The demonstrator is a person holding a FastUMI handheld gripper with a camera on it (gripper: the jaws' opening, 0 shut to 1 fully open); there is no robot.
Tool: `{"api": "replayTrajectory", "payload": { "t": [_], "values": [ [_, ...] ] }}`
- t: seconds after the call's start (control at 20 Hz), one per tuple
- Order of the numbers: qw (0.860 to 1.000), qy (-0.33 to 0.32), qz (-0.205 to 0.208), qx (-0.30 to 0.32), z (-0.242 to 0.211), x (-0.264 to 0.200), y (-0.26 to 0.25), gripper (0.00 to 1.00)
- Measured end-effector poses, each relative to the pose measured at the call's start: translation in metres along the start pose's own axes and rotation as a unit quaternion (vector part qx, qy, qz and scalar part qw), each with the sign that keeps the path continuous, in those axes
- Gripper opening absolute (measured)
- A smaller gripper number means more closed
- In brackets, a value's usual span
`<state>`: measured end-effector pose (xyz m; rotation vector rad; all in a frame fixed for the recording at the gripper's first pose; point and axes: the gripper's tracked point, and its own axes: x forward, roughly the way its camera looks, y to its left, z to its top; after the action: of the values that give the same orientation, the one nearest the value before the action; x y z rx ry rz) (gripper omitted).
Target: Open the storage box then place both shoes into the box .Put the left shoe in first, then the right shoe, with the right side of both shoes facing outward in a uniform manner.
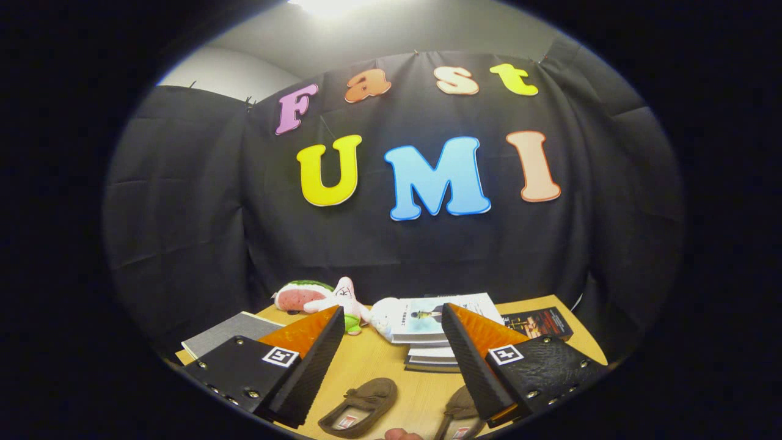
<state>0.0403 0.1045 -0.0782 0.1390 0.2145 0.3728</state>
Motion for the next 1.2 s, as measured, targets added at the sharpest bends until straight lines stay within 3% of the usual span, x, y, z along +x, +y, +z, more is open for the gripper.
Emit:
{"api": "replayTrajectory", "payload": {
  "t": [0.15, 0.3, 0.6, 0.8, 1.2],
  "values": [
    [0.999, 0.034, 0.026, 0.027, -0.019, 0.018, 0.011, 0.97],
    [0.993, 0.068, 0.081, 0.054, -0.040, 0.028, 0.032, 0.98],
    [0.965, 0.151, 0.173, 0.124, -0.086, 0.045, 0.069, 0.98],
    [0.935, 0.209, 0.236, 0.161, -0.117, 0.051, 0.098, 0.97],
    [0.842, 0.315, 0.346, 0.267, -0.166, 0.056, 0.159, 0.97]
  ]
}}
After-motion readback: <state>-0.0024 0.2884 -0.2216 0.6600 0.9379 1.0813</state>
